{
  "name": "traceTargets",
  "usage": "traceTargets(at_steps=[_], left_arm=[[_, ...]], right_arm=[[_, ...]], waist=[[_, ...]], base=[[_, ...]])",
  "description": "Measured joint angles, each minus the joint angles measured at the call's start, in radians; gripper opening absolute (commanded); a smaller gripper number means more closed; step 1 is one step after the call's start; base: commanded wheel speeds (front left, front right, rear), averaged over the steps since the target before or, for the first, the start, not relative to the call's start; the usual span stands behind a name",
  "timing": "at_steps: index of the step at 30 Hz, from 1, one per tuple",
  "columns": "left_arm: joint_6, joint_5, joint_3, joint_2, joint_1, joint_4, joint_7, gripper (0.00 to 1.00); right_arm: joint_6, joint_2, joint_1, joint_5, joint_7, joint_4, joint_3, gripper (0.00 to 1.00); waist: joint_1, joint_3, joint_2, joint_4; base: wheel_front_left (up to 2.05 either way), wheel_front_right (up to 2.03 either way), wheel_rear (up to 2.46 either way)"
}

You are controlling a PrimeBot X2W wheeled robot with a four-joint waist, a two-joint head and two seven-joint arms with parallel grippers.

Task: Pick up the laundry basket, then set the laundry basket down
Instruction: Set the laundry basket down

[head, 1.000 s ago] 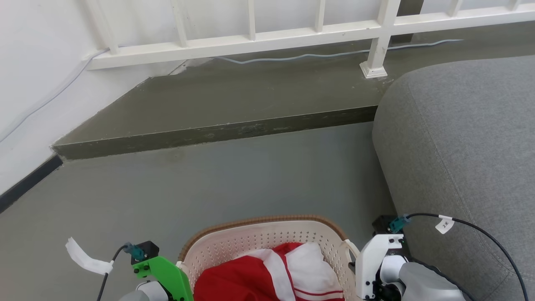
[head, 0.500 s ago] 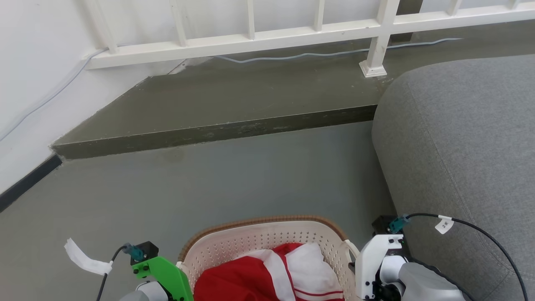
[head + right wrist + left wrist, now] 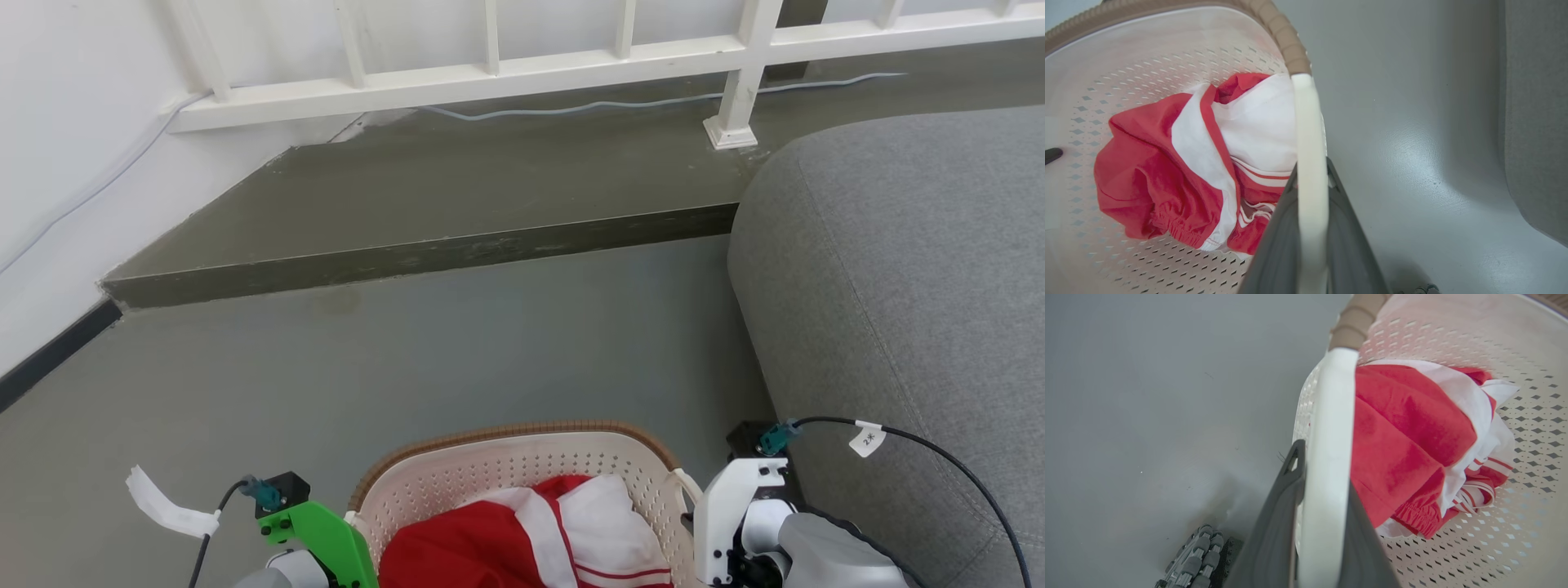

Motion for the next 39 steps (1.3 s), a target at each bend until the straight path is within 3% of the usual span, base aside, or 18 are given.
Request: traceTargets(at_steps=[18, 39], left_arm=[[0.001, 0.001, -0.015, 0.001, -0.018, -0.02, -0.043, 0.0], [0.021, 0.026, -0.02, 0.024, -0.209, -0.079, -0.141, 0.0]], right_arm=[[-0.018, -0.003, -0.041, 0.008, -0.018, -0.011, 0.002, 0.0], [-0.064, -0.011, -0.256, -0.004, -0.107, -0.05, -0.002, 0.0]], waist=[[0.0, 0.081, 0.0, -0.012], [0.0001, 0.333, 0.0, -0.024]], base=[[0.0, 0.0, 0.0], [0.0, 0.0, 0.0]])
